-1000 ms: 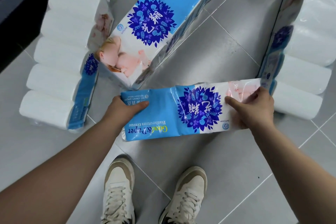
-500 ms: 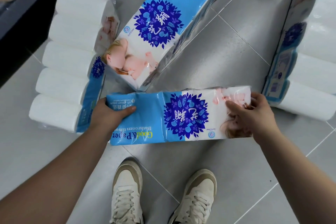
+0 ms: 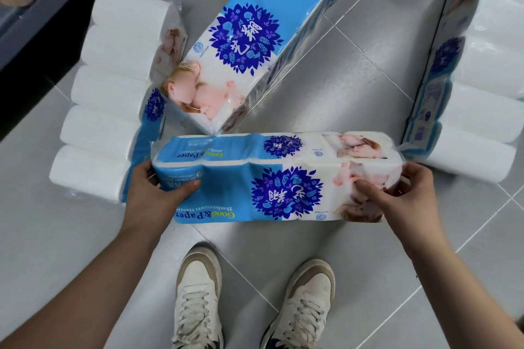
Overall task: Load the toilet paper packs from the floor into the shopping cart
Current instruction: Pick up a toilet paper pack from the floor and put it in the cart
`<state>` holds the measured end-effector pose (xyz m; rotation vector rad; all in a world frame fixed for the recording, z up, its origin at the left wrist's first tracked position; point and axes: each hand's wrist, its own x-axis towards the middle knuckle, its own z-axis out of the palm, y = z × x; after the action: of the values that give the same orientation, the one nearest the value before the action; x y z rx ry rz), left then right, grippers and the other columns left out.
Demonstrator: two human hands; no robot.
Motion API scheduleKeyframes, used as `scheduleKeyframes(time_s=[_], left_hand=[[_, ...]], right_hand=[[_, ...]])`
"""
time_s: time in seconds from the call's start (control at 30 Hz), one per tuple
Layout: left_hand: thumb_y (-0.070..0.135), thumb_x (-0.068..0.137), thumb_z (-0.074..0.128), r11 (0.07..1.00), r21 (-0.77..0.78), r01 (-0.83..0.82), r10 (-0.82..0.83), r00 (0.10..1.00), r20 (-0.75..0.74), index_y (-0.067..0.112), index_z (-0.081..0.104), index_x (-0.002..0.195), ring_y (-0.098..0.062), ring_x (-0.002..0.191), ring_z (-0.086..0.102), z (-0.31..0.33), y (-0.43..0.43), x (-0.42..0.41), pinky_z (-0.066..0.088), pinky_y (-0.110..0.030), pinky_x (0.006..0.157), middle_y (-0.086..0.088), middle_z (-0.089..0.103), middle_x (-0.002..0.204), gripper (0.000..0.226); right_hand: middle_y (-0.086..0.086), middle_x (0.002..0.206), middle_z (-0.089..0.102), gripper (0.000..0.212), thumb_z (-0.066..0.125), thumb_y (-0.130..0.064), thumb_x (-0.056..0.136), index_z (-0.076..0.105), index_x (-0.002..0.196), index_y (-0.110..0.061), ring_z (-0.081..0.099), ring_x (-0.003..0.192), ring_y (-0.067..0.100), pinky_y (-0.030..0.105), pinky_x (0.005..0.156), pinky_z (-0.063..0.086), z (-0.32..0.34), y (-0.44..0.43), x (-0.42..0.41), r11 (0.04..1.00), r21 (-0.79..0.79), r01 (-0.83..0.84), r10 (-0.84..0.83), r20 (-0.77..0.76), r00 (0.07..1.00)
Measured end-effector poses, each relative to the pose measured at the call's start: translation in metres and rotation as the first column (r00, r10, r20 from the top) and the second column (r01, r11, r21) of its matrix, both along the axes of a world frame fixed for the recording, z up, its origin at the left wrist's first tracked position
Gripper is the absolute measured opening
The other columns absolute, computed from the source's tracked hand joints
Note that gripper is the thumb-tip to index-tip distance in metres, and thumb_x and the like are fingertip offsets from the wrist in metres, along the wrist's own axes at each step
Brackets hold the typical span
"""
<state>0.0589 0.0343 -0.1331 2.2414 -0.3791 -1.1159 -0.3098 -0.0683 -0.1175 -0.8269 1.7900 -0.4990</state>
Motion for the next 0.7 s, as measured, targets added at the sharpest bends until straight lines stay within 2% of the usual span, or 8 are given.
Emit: scheduleKeyframes(time_s=[0.07, 0.13, 0.2, 0.37, 0.53, 0.57, 0.63, 0.7], left_hand=[[0.009, 0.067, 0.092, 1.000, -0.018, 0.005, -0.005, 1.000, -0.007, 0.020, 0.051, 0.133, -0.013, 0.119, 0.064, 0.002, 0.005, 0.000, 0.055, -0.036, 0.096, 0.003, 0.066, 0.130, 0.078], [0.002, 0.070, 0.089, 0.999, -0.051, -0.001, 0.001, 1.000, -0.009, 0.018, 0.047, 0.135, -0.013, 0.121, 0.063, 0.006, 0.009, -0.003, 0.053, -0.031, 0.097, 0.002, 0.064, 0.133, 0.079], [0.000, 0.072, 0.087, 0.997, -0.078, 0.003, -0.004, 1.000, -0.006, 0.016, 0.042, 0.138, -0.010, 0.121, 0.061, 0.009, 0.010, -0.005, 0.050, -0.025, 0.094, 0.003, 0.061, 0.136, 0.082], [0.007, 0.068, 0.091, 0.995, -0.073, 0.062, -0.061, 0.998, 0.018, 0.017, 0.040, 0.136, -0.011, 0.124, 0.061, 0.008, 0.007, 0.000, 0.049, -0.034, 0.105, 0.001, 0.060, 0.137, 0.085], [0.016, 0.066, 0.094, 0.963, 0.112, 0.245, -0.261, 0.951, 0.168, 0.018, 0.028, 0.152, -0.025, 0.133, 0.050, 0.015, 0.007, -0.004, 0.044, -0.041, 0.109, -0.007, 0.045, 0.148, 0.108], [0.014, 0.067, 0.094, 0.946, 0.157, 0.282, -0.311, 0.928, 0.205, 0.017, 0.021, 0.157, -0.028, 0.138, 0.044, 0.017, 0.007, -0.007, 0.040, -0.042, 0.111, -0.011, 0.038, 0.153, 0.115], [0.011, 0.066, 0.093, 0.910, 0.231, 0.345, -0.401, 0.875, 0.272, 0.018, 0.009, 0.161, -0.032, 0.145, 0.032, 0.018, 0.006, -0.011, 0.037, -0.046, 0.113, -0.017, 0.025, 0.158, 0.127], [0.014, 0.065, 0.094, 0.861, 0.278, 0.426, -0.502, 0.800, 0.329, 0.027, 0.003, 0.161, -0.036, 0.149, 0.023, 0.015, 0.008, -0.011, 0.036, -0.053, 0.114, -0.014, 0.013, 0.161, 0.133]], right_hand=[[-0.010, 0.111, 0.059, 0.066, 0.083, 0.001, 0.079, 0.041, 0.127, -0.015, 0.067, 0.074, -0.016, 0.011, 0.054, 0.054, -0.008, 0.007, -0.009, 0.999, -0.041, -0.017, 0.015, -0.030, 0.999], [-0.008, 0.121, 0.063, 0.072, 0.090, -0.010, 0.073, 0.043, 0.127, -0.020, 0.067, 0.099, -0.008, 0.024, 0.081, 0.060, -0.012, 0.015, -0.013, 0.995, -0.084, -0.045, 0.040, -0.055, 0.998], [-0.002, 0.128, 0.063, 0.076, 0.093, -0.019, 0.069, 0.044, 0.126, -0.022, 0.065, 0.115, 0.001, 0.033, 0.099, 0.054, -0.014, 0.021, -0.016, 0.994, -0.095, -0.057, 0.052, -0.051, 0.997], [-0.010, 0.126, 0.060, 0.083, 0.090, -0.037, 0.058, 0.043, 0.125, -0.024, 0.060, 0.116, -0.008, 0.014, 0.092, 0.052, -0.017, 0.032, -0.017, 0.994, -0.086, -0.070, 0.065, -0.062, 0.996], [-0.009, 0.126, 0.057, 0.093, 0.095, -0.017, 0.067, 0.040, 0.142, -0.021, 0.057, 0.101, -0.018, 0.007, 0.086, 0.047, -0.027, 0.043, -0.027, 0.968, -0.079, -0.240, 0.215, -0.239, 0.947], [-0.006, 0.131, 0.057, 0.098, 0.096, -0.016, 0.066, 0.039, 0.145, -0.020, 0.057, 0.109, -0.013, 0.011, 0.094, 0.047, -0.028, 0.045, -0.028, 0.953, -0.074, -0.294, 0.262, -0.286, 0.922], [0.013, 0.147, 0.048, 0.116, 0.099, -0.019, 0.060, 0.032, 0.155, -0.012, 0.048, 0.132, 0.017, 0.032, 0.111, 0.041, -0.028, 0.047, -0.026, 0.903, -0.053, -0.426, 0.364, -0.430, 0.826], [0.030, 0.154, 0.033, 0.127, 0.101, -0.021, 0.053, 0.029, 0.157, -0.005, 0.037, 0.140, 0.040, 0.045, 0.112, 0.037, -0.029, 0.044, -0.021, 0.822, -0.039, -0.568, 0.444, -0.581, 0.682]])
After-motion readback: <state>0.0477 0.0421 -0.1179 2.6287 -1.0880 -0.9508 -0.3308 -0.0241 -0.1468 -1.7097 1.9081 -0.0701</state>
